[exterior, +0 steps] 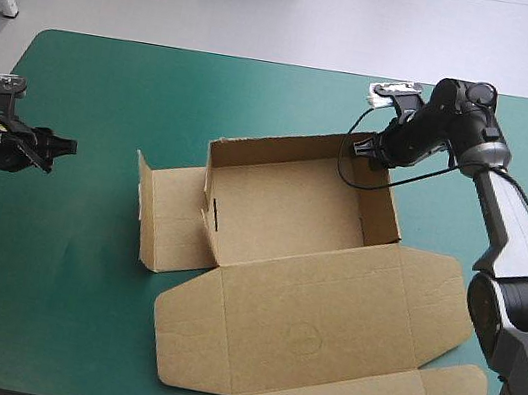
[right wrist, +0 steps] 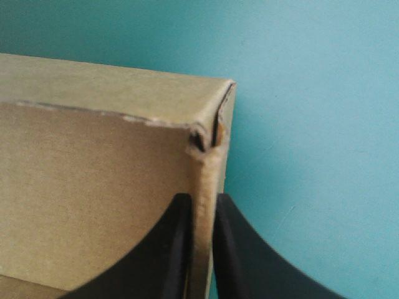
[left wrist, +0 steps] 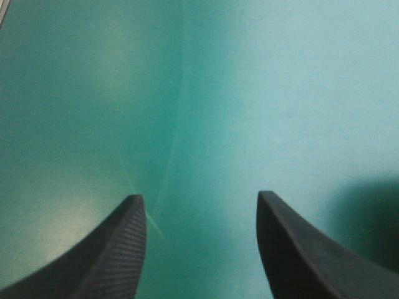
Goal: Fold the box
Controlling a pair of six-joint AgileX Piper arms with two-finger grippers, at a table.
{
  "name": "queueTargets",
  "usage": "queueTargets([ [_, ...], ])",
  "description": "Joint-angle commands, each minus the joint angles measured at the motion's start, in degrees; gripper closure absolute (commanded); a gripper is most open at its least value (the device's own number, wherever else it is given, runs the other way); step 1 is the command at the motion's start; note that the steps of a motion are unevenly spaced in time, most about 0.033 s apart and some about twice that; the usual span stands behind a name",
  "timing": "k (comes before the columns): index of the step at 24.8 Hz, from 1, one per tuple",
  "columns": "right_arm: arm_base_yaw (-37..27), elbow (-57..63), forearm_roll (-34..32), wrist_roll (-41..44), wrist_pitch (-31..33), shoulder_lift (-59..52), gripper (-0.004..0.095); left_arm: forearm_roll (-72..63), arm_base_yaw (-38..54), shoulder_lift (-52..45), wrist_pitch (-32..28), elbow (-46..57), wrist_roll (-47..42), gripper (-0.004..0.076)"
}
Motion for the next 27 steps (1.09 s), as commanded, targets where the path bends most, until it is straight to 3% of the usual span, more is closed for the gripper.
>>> queueTargets([
  [1,0.01,-2.04,0.02,-1.32,-4.18,-2.13,0.057,-1.3,0.04,-2.01,-2.12,-1.44,0.4,0.0339],
  [2,0.01,-2.16,0.02,-1.32,-6.66,-2.13,0.045,-1.3,0.04,-2.01,-2.12,-1.44,0.88,0.0339],
  [5,0.01,-4.17,0.02,-1.32,-6.37,-2.5,0.0354,-1.3,0.04,-2.01,-2.12,-1.44,1.27,0.0339],
  [11,0.16,-8.11,-2.79,-0.38,2.45,-8.42,0.0354,-2.74,0.04,-2.01,-2.12,-1.44,1.27,0.0339],
  [14,3.55,-4.1,-11.53,3.29,2.45,-12.83,0.0354,-3.16,0.04,-2.01,-2.08,-1.44,1.27,0.0339],
  [17,6.45,0.25,-13.52,5.88,2.35,-14.73,0.0354,-3.21,0.04,-2.01,-1.97,-1.44,1.27,0.0339],
  [20,9.54,6.35,-15.84,8.3,-0.84,-16.43,0.0354,-3.21,0.04,-2.01,-0.98,-1.44,1.51,0.0339],
  [27,9.61,13.01,-19.36,10.35,-9.5,-15.74,0.034,-3.21,0.04,-2.01,-0.46,-1.44,1.52,0.0339],
])
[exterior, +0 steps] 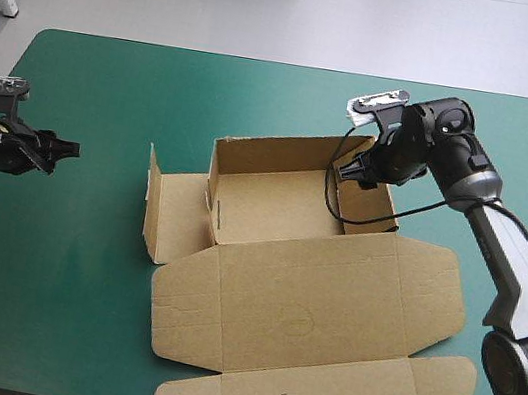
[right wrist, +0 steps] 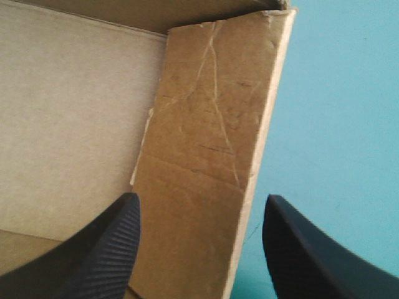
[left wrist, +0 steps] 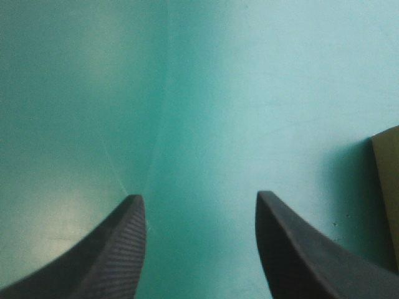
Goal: Fold the box
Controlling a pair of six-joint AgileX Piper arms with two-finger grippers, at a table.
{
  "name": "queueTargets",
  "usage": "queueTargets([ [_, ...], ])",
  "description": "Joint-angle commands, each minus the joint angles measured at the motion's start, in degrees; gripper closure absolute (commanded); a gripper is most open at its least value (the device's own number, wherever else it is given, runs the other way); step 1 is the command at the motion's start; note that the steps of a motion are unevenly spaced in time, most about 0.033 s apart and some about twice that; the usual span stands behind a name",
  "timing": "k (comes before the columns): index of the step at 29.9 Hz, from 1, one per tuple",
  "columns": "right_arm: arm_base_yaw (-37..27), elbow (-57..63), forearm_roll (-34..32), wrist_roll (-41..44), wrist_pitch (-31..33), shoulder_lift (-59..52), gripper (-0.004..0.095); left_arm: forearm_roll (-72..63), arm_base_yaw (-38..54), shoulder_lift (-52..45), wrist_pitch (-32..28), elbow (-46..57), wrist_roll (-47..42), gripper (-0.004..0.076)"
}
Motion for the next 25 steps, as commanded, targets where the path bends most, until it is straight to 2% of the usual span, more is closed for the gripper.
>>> queueTargets([
  [1,-0.47,-0.23,-4.33,1.23,-5.01,-2.13,0.033,-0.93,0.04,-2.01,-2.19,-1.44,-0.04,0.0339],
  [3,-1.05,-0.23,-5.92,1.6,-6.27,-1.29,0.0309,-0.93,0.04,-2.01,-2.19,-1.44,0.05,0.0339],
  [5,-1.76,-0.23,-4.69,1.6,-6.86,-0.33,0.0299,-0.93,0.04,-2.01,-2.19,-1.44,0.17,0.0339],
  [11,-3.58,-0.23,-2.36,-0.76,-4.02,4.17,0.0307,-1.03,0.04,-2.01,-2.56,-1.44,0.17,0.0339],
  [15,-4.28,-0.23,3.47,-3.01,-5.34,6.09,0.0365,-1.02,0.04,-2.01,-2.46,-1.44,0.17,0.0339],
  [17,-4.28,-0.23,6.04,-5.14,-5.9,6.71,0.0428,-1.02,0.04,-2.01,-2.46,-1.44,0.17,0.0339],
  [19,-4.28,-0.23,6.39,-5.41,-5.9,6.93,0.054,-1.02,0.04,-2.01,-2.37,-1.44,0.17,0.0339],
  [22,-4.28,-0.23,6.2,-6.19,-6.01,6.93,0.0793,-1.02,0.04,-2.01,-2.37,-1.44,0.17,0.0339],
  [23,-4.28,-0.33,5.91,-7.04,-6.09,6.93,0.0908,-1.02,0.04,-2.01,-2.37,-1.44,0.17,0.0339],
  [25,-4.4,-0.41,5.76,-6.94,-6.23,6.93,0.0921,-1.02,0.04,-2.01,-2.37,-1.44,0.17,0.0339],
])
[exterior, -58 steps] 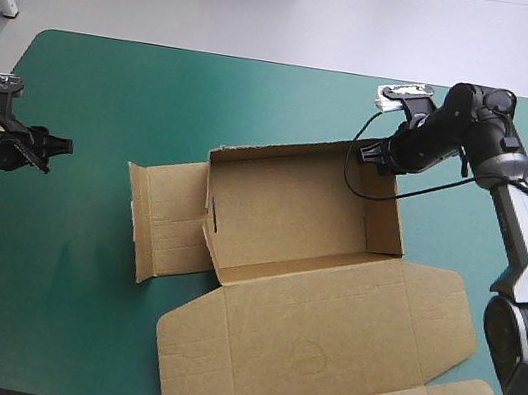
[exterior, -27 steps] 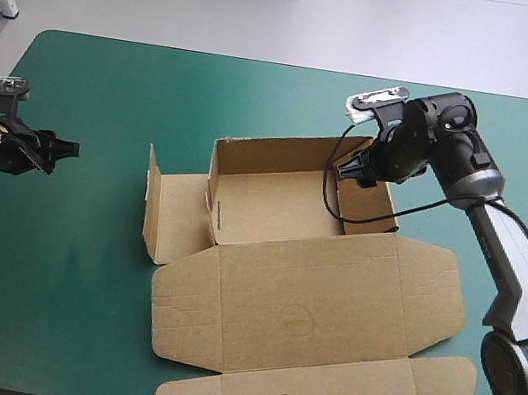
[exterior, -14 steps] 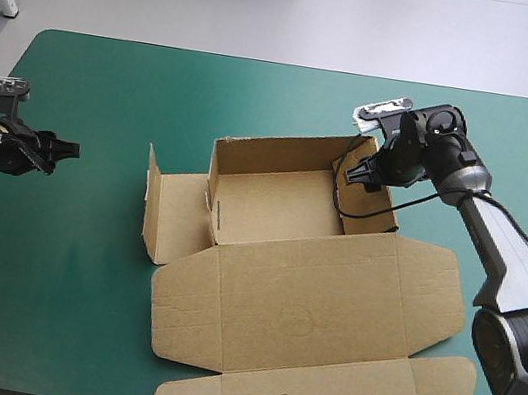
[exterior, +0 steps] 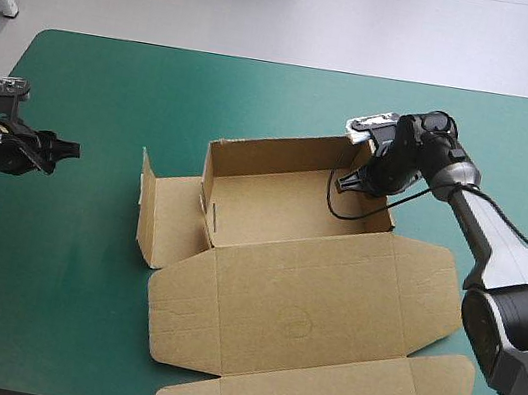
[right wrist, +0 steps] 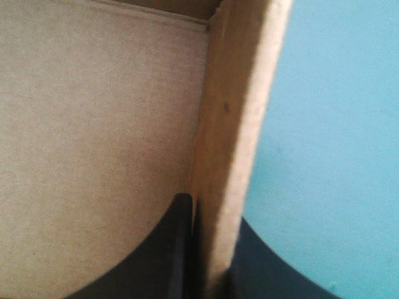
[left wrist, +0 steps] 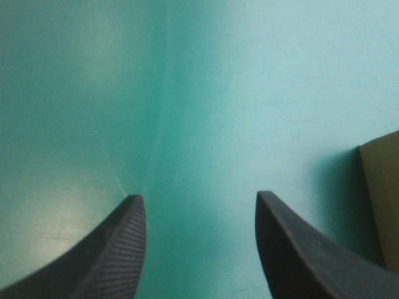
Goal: Fold the box
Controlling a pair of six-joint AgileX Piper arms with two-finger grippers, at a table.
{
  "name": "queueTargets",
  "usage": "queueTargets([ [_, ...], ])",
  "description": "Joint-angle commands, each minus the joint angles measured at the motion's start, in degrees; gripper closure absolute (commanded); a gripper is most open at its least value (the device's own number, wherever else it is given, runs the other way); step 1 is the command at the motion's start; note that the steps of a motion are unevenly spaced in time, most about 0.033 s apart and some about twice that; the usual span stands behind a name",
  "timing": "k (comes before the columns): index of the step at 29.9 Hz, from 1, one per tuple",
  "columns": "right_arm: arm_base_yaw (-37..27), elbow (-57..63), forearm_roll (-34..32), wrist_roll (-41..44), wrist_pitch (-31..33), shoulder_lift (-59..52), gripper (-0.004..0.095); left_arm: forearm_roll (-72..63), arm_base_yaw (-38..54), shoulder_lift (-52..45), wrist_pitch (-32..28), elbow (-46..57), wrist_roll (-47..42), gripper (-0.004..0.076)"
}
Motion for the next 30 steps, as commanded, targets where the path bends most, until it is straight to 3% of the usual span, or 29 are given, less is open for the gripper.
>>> queueTargets([
  [1,-0.26,-1.86,0.2,-1.11,-1.6,-3.07,0.0925,-0.79,0.04,-1.91,-2.84,-1.44,0.03,0.0339],
  [6,-4.83,-1.85,4.83,-2.46,-5.33,-6.4,0.0925,-1.14,0.04,-1.78,-5.55,0.21,0.13,0.0339],
  [13,-19.0,-1.85,37.98,-19.79,-5.37,-13.33,0.0925,-12.97,0.04,-1.78,-13.57,8.81,7.02,0.0339],
  [17,-23.84,-1.85,43.13,-22.53,-3.47,-15.16,0.0925,-30.75,0.04,-1.52,-15.95,12.61,20.68,0.0339],
  [24,-24.2,-1.85,45.68,-23.81,-1.13,-15.68,0.0925,-65.87,0.04,2.13,-9.46,13.54,47.74,0.0339],
  [30,-24.12,-1.85,47.94,-24.88,-1.26,-15.68,0.0925,-87.13,-1.16,7.15,4.7,13.54,59.67,0.0339],
])
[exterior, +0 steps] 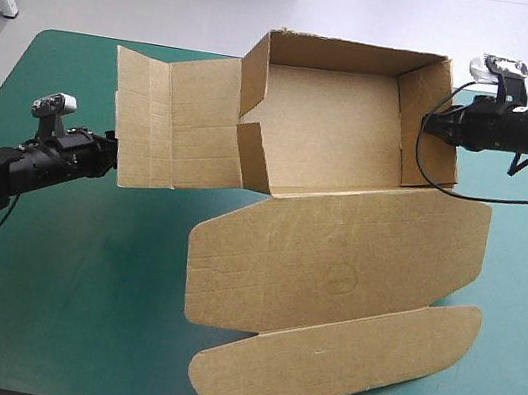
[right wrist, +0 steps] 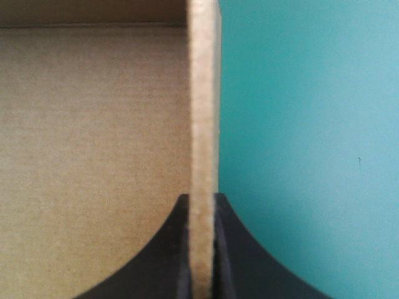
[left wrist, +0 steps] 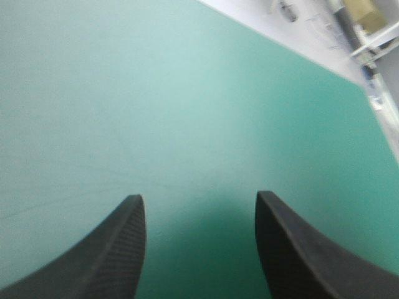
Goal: Fold the box
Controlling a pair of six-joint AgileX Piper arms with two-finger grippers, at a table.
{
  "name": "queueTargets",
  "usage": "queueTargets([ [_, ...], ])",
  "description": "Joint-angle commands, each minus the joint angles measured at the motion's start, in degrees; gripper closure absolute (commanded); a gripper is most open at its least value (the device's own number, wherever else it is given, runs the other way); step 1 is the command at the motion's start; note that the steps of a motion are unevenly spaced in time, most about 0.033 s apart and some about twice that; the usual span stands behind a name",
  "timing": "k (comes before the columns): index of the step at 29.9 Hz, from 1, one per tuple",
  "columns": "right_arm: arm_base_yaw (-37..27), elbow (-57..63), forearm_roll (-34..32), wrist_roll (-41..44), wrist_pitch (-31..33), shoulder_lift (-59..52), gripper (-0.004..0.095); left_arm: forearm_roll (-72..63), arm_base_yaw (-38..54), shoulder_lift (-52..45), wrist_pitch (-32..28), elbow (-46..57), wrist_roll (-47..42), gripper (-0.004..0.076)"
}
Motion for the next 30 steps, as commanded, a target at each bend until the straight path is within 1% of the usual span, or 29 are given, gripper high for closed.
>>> queueTargets([
  [1,-0.11,-1.79,5.13,0.07,-1.44,-3.17,0.0925,-14.09,-1.79,0.94,8.33,-1.33,5.77,0.0339],
  [3,-0.11,-1.68,5.13,0.07,-1.44,-3.17,0.0925,-16.46,-3.58,1.43,10.07,-1.33,6.81,0.0339],
  [6,-0.11,-1.56,5.13,0.07,-1.56,-3.07,0.0925,-21.82,-6.46,1.8,14.69,-1.33,9.31,0.0339],
  [7,-0.11,-1.56,4.86,0.07,-1.56,-3.07,0.0925,-21.84,-7.77,1.9,16.89,-2.04,9.24,0.0339],
  [10,-0.11,-1.56,3.98,0.07,-1.94,-2.99,0.0924,-21.78,-11.0,2.03,19.54,-3.54,9.02,0.0339],
  [13,-0.11,-1.56,1.39,0.49,-2.06,-2.49,0.0924,-21.78,-13.26,2.03,21.34,-5.77,7.83,0.0339],
  [17,-0.11,-1.56,-2.84,2.31,-2.74,-1.92,0.0923,-21.78,-13.73,2.03,24.01,-9.42,4.93,0.0339],
  [20,-0.11,-1.56,-3.74,2.74,-3.07,-1.8,0.0923,-21.78,-13.73,2.03,25.58,-12.18,2.28,0.0339],
  [26,-0.11,-1.56,-3.96,3.14,-3.34,-1.8,0.0923,-21.78,-13.73,2.03,25.5,-15.26,-1.54,0.0338],
  [30,-0.11,-1.56,-4.05,3.75,-4.03,-1.8,0.0923,-21.32,-14.45,2.03,25.37,-16.75,-2.12,0.0337],
])
